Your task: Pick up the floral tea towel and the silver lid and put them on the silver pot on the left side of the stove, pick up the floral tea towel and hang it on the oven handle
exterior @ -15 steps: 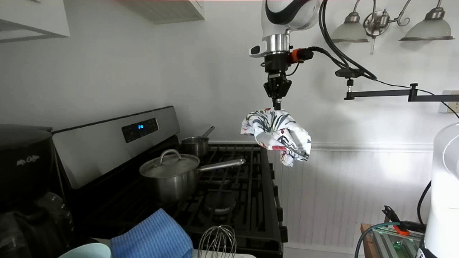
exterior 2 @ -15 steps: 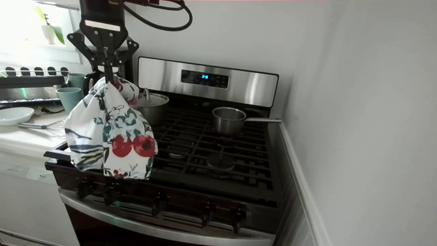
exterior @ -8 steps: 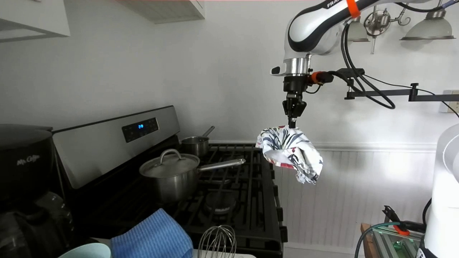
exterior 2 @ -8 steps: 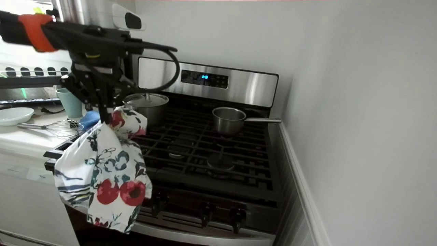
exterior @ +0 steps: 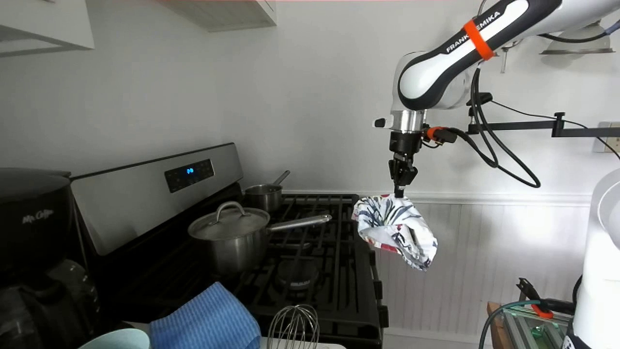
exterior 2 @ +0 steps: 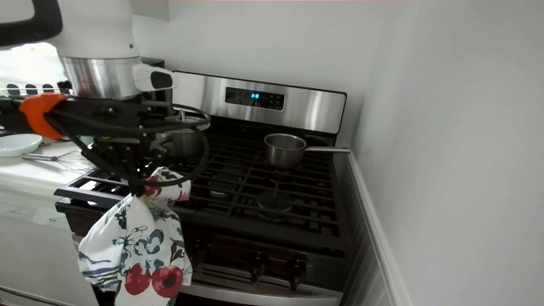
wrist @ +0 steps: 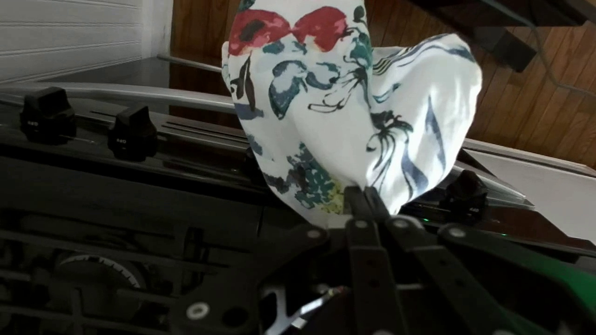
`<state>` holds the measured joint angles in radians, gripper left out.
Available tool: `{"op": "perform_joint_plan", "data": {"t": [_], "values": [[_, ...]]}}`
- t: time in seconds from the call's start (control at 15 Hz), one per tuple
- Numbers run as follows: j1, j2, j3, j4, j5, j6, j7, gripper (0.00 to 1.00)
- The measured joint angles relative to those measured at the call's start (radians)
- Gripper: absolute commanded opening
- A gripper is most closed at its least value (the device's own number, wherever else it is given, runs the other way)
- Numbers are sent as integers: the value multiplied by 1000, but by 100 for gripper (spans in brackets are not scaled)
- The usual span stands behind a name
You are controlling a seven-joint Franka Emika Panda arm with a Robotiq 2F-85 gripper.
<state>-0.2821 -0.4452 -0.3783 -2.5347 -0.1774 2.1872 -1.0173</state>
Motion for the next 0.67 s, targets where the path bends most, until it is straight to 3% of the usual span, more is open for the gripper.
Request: {"op": "perform_joint_plan", "data": {"t": [0.2, 0.67], "values": [[-4, 19, -14, -47, -2, 58, 0, 1], [-3, 26, -16, -52, -2, 62, 0, 0]]}}
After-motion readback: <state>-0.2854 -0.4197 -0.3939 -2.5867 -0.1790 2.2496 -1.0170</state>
